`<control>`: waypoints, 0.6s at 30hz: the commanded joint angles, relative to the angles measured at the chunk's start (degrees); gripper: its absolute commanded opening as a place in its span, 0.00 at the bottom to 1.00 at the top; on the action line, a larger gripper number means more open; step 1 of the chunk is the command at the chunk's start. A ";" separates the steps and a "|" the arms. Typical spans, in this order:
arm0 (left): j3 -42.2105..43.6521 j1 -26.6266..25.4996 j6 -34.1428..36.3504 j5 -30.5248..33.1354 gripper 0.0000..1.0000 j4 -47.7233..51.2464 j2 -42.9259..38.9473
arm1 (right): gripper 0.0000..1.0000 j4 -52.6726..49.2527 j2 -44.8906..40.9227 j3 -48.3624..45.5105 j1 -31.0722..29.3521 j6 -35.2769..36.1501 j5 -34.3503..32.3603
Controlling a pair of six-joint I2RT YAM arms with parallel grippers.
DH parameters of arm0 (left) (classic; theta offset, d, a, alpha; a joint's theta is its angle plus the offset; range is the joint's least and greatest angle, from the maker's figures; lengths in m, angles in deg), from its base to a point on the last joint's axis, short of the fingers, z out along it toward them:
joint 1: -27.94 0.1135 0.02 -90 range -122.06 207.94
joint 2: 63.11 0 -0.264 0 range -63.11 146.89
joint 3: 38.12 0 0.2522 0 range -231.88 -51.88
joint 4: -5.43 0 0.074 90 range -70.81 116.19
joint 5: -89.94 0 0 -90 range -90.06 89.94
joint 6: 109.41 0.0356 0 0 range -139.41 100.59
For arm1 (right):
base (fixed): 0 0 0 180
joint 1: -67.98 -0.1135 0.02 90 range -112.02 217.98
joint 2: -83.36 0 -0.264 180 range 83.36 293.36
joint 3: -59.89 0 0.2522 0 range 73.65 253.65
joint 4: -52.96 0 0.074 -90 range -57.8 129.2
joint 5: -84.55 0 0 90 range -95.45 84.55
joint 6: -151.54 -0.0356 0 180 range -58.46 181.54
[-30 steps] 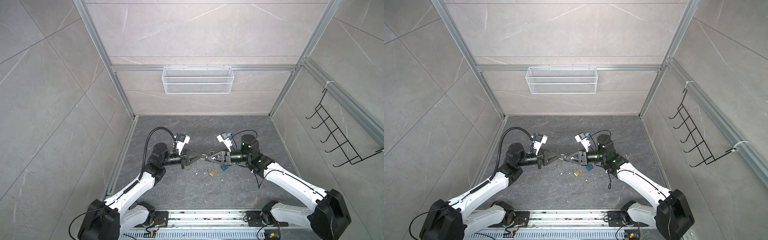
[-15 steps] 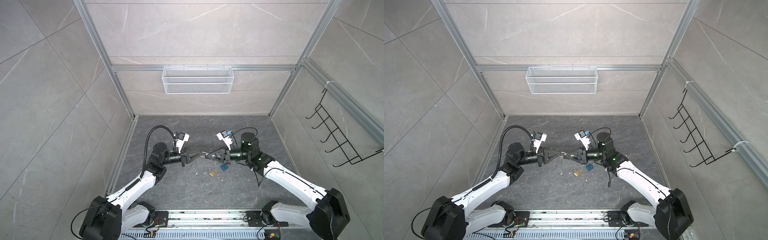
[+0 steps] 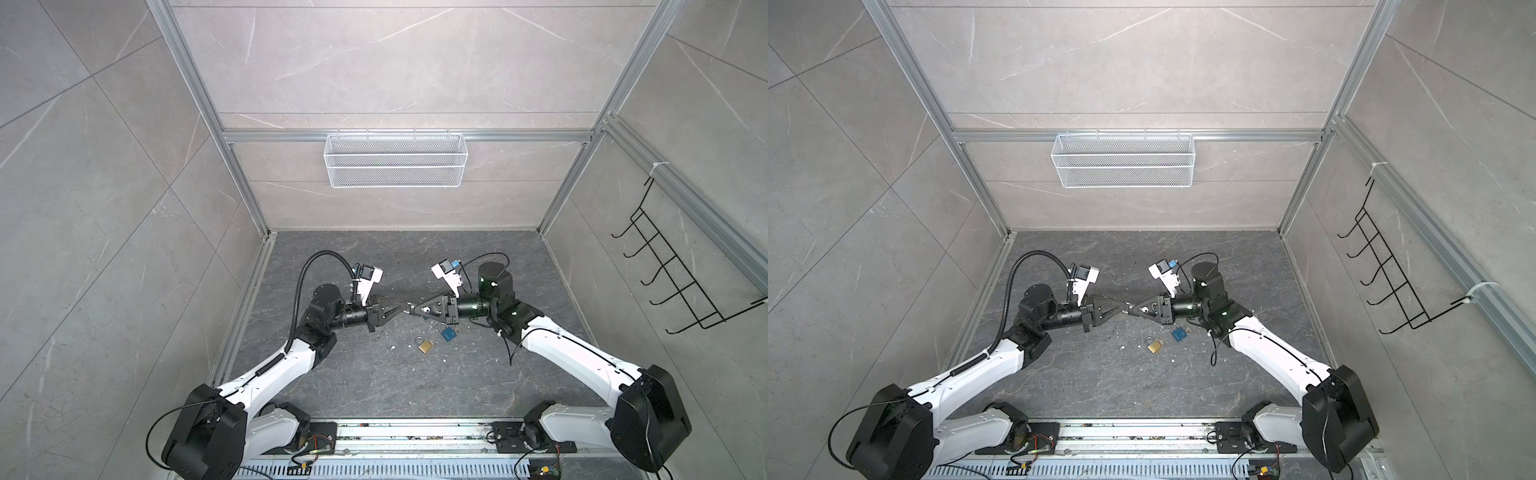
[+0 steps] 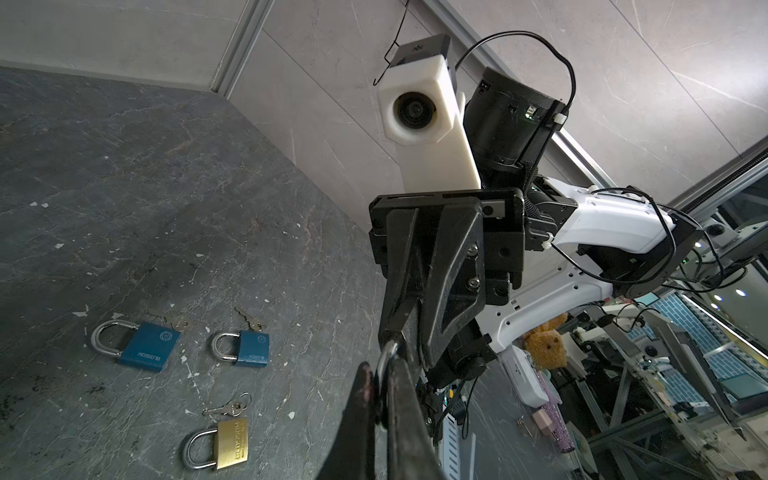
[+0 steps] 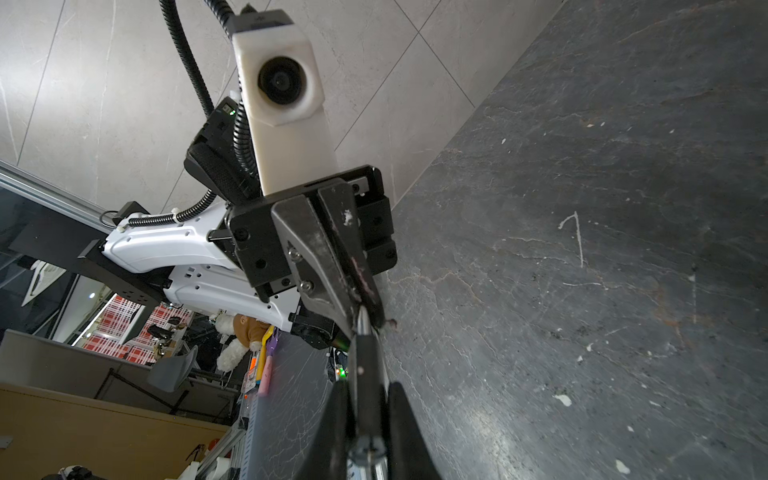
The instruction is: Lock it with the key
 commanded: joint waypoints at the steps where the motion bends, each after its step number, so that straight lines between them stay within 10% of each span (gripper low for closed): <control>1: -3.09 -6.27 3.02 -11.42 0.00 -3.15 -1.28 | 0.00 5.30 2.42 2.56 -1.57 -1.63 -4.24; 7: -3.00 -6.26 4.26 -12.22 0.14 -1.47 -2.27 | 0.00 7.81 3.23 2.36 -1.23 -2.72 -3.81; 18: -2.46 -6.19 3.60 -10.54 0.00 -1.89 -2.77 | 0.00 8.79 3.79 2.01 0.33 -3.93 -3.80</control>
